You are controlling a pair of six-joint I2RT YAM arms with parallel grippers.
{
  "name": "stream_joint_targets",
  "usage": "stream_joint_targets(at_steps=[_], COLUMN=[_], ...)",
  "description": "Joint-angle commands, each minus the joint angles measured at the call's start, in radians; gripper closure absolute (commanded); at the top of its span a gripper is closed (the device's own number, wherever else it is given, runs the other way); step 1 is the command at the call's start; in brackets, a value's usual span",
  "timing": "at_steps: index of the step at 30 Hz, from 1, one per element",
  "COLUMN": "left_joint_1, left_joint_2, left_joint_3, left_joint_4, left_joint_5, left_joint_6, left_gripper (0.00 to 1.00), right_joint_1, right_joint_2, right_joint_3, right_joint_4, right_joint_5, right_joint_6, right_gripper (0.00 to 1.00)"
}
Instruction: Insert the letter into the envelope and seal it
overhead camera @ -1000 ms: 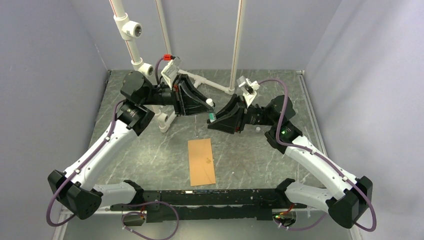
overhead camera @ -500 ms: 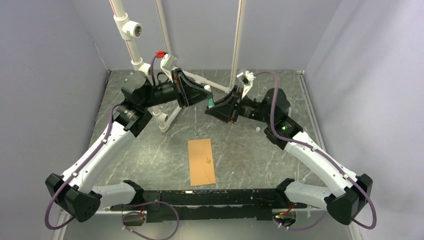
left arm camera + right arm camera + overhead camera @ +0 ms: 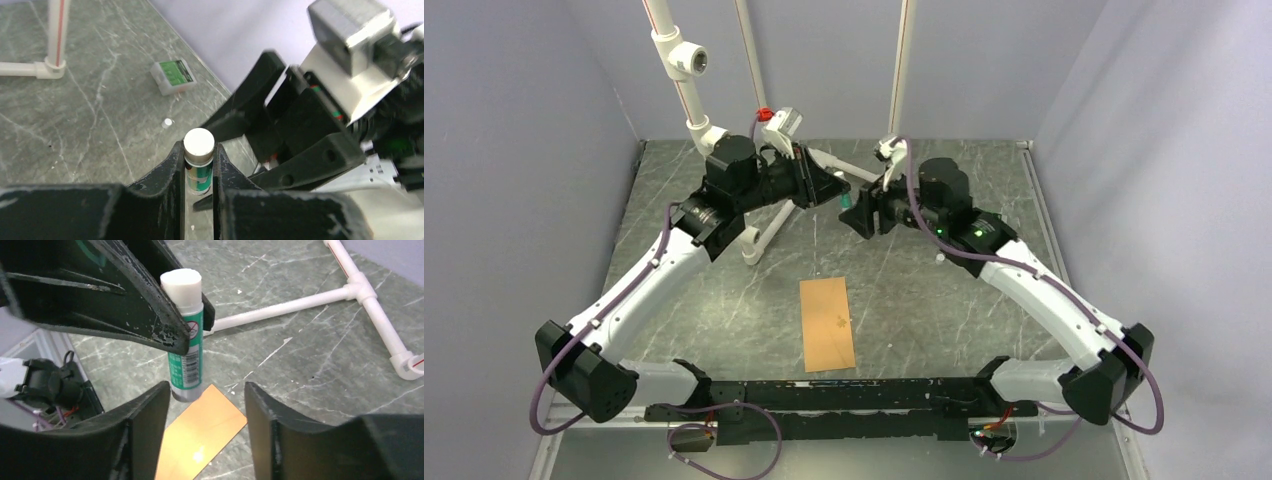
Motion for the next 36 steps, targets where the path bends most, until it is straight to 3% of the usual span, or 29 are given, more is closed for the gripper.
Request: stream_joint_targets(at_steps=[1,4,9,17,22,29,32,36], left_joint_1=[-0.005,-0.004,-0.004,-0.004,-0.003,-0.004,-0.004,-0.004], left_joint_2=[-0.047,-0.064,-0.094,-0.095,-0.098,-0.107,-0.102,-0.094], left_joint_3=[0.031,0.015,0.000,-0.026,-0.044,-0.060,-0.061,-0.074], left_joint_4=[0.012,0.046,0.107,0.248,0.287,0.355,0.373,0.402], left_joint_5=[0.166,0.290,0.454,0.530,0.521,0.459,0.443,0.444], left_joint_6=[0.083,0.132,0.168,0.099,0.067,0.004,-0.019,-0.052], left_gripper=[0.97,0.97,0.98,0.98,0.98,0.97,0.85,0.67], right_joint_1=[-0.065,-0.124,-0.145,-0.145,-0.143,-0.143,-0.144,-0.144], right_joint_2=[-0.149,-0.207,-0.217,-0.166,-0.141,-0.097,-0.095,-0.097], right_joint_3=[-0.018,-0.104,-0.161,-0.147,-0.169,-0.183,-0.215,-0.266], right_joint_4=[0.019,0.119,0.300,0.415,0.535,0.650,0.748,0.911], right_joint_5=[-0.203,-0.381,-0.570,-0.643,-0.641,-0.626,-0.580,-0.542], right_joint_6=[-0.038,0.065,0.205,0.283,0.378,0.500,0.572,0.665], right_gripper=[0.35,0.30,0.34,0.38,0.53,0.91,0.99,1.00])
